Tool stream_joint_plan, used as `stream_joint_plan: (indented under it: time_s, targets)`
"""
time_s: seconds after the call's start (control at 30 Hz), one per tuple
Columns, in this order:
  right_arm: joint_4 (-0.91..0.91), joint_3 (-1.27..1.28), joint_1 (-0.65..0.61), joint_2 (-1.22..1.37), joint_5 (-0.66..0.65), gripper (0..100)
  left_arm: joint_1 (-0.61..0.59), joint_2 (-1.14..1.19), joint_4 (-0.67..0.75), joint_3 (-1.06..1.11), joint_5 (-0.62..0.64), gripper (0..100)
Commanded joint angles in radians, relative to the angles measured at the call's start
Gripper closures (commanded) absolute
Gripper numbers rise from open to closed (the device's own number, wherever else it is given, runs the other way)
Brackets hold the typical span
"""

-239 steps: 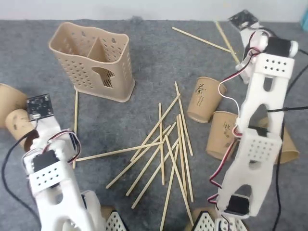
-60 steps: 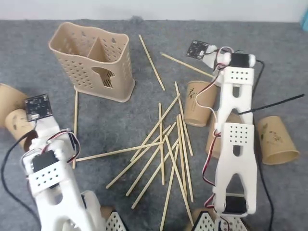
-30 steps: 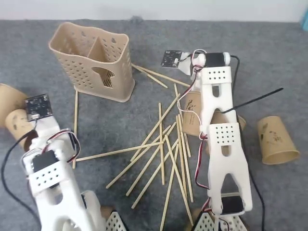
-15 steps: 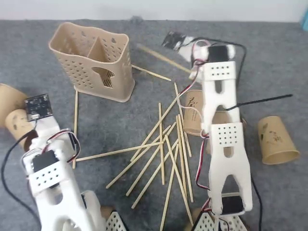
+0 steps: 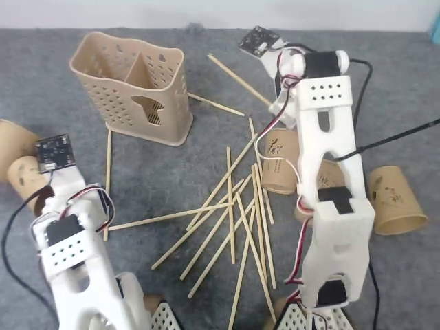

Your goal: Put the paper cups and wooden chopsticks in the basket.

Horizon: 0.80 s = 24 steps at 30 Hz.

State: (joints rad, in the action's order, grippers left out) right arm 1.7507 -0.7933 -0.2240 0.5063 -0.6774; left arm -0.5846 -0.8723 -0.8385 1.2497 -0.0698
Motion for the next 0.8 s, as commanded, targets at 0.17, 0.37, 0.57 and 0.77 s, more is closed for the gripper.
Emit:
stream_joint_plan:
  time_s: [0.17, 0.37, 0.57, 0.77]
  targets:
    - [-0.122, 0.058, -0.021, 0.096, 0.017, 99.1, -0.002, -0.025, 0.017, -0.004, -0.011, 87]
    - [-0.157, 0.029, -0.038, 0.219, -0.009, 99.1, -0.002, -0.025, 0.017, -0.004, -0.011, 87]
    - [-0.104, 0.026, -0.058, 0.278, -0.043, 99.1, -0.002, -0.025, 0.018, -0.004, -0.011, 87]
    - [0.008, 0.026, -0.094, 0.265, -0.044, 99.1, -0.002, -0.025, 0.020, -0.004, -0.011, 87]
